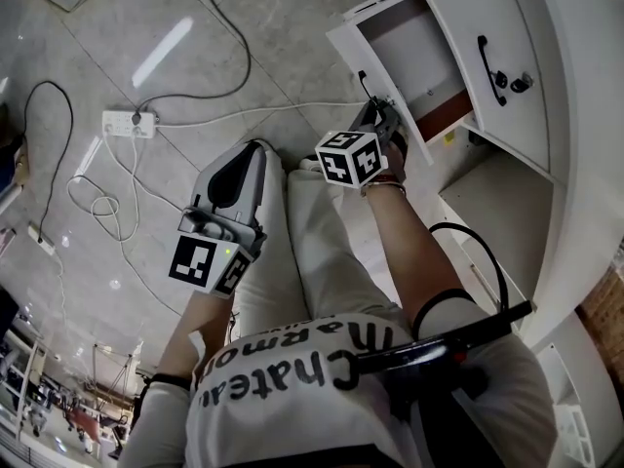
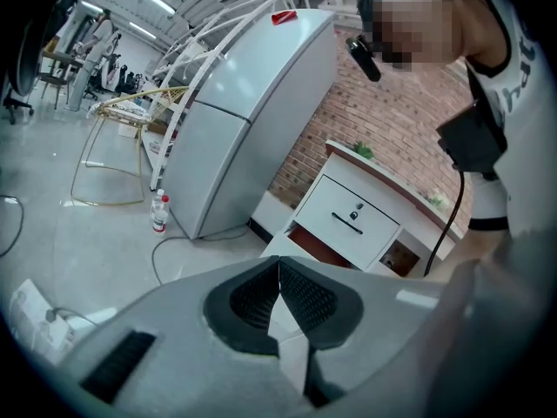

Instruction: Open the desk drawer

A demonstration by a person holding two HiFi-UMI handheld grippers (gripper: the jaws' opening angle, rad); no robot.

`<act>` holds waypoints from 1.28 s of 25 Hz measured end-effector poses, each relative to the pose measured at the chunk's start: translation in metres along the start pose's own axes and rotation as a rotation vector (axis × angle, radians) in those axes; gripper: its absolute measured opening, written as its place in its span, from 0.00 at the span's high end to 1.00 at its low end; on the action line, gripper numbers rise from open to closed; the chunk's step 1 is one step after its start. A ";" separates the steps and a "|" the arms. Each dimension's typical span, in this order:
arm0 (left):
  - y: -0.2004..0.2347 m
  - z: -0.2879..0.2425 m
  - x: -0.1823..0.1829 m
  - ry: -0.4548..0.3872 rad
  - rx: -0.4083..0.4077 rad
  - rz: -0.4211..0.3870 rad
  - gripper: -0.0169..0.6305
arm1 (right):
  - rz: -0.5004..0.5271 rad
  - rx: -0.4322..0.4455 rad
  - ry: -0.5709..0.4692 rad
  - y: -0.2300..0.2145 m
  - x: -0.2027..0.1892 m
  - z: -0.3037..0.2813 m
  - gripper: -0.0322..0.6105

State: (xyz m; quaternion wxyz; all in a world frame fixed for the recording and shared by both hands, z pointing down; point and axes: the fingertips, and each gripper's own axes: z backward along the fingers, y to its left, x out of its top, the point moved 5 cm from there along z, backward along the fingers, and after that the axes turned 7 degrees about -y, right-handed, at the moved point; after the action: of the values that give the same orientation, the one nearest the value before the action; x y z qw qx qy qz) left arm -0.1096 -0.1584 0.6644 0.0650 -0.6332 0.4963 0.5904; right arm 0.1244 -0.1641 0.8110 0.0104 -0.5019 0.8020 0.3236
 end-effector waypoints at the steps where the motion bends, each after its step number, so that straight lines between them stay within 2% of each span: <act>1: 0.000 0.003 0.001 0.002 0.002 0.003 0.95 | 0.001 0.000 0.002 0.005 0.000 0.003 0.91; 16: 0.009 0.030 0.012 -0.008 0.024 0.004 0.95 | -0.001 0.034 0.013 0.053 0.000 0.033 0.91; 26: 0.021 0.040 -0.001 -0.031 0.060 0.054 0.95 | 0.016 -0.019 0.013 0.070 -0.005 0.021 0.91; 32: 0.020 0.048 -0.010 -0.022 0.051 0.042 0.95 | 0.022 -0.052 0.006 0.077 -0.008 0.015 0.91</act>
State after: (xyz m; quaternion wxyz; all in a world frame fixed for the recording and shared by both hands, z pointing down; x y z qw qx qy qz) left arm -0.1539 -0.1307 0.6686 0.0742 -0.6141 0.5237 0.5858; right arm 0.0610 -0.1269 0.8411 -0.0087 -0.4943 0.7987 0.3430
